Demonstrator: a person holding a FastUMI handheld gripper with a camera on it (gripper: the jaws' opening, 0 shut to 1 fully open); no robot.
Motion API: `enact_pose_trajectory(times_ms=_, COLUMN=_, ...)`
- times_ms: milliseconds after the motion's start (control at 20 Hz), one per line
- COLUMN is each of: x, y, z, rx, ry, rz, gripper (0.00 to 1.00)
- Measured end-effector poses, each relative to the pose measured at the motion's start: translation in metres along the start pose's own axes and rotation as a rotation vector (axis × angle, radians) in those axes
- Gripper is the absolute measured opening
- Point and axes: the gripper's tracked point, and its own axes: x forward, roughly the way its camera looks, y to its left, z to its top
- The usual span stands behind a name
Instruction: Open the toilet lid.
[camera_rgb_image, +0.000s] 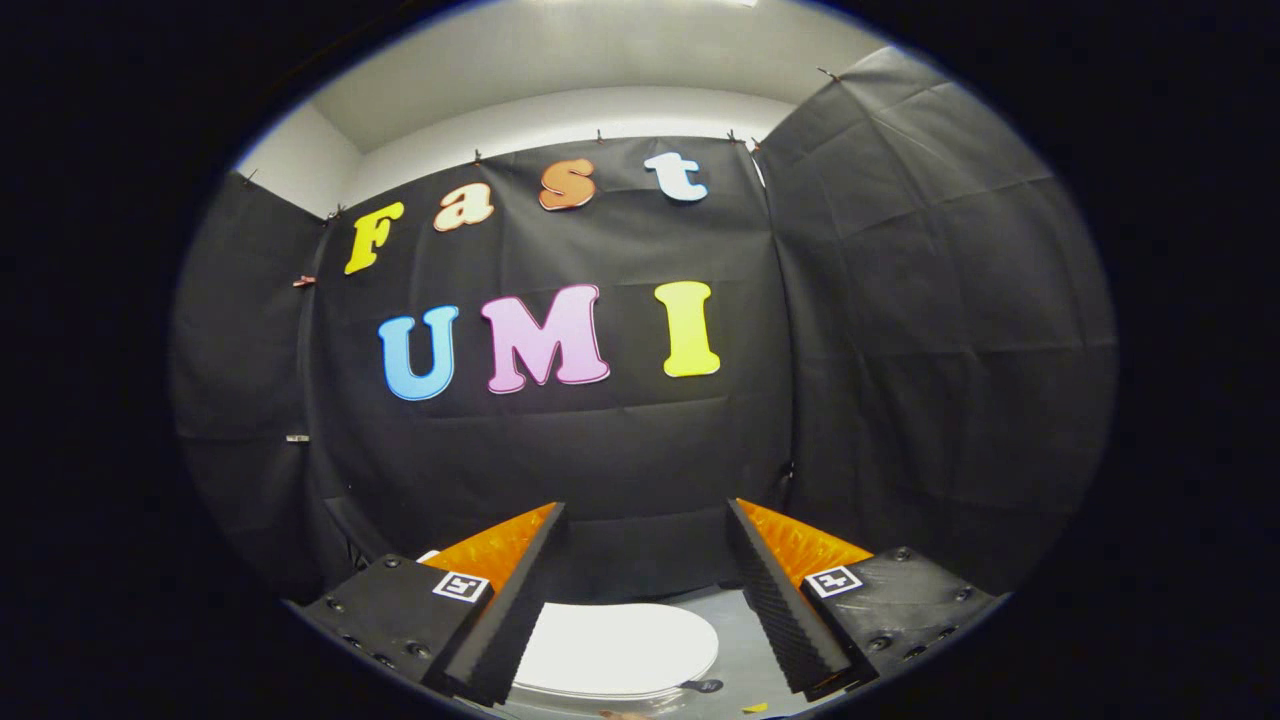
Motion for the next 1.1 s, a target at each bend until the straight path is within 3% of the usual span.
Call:
enact_pose_trajectory(times_ms=400, x=0.039, y=-0.059, z=-0.073, rx=0.159, ry=0.117, rz=-0.085, gripper=0.99)
enact_pose_trajectory(times_ms=1100, x=0.076, y=-0.146, z=-0.269, rx=0.468, ry=0.423, rz=-0.198, gripper=0.99)
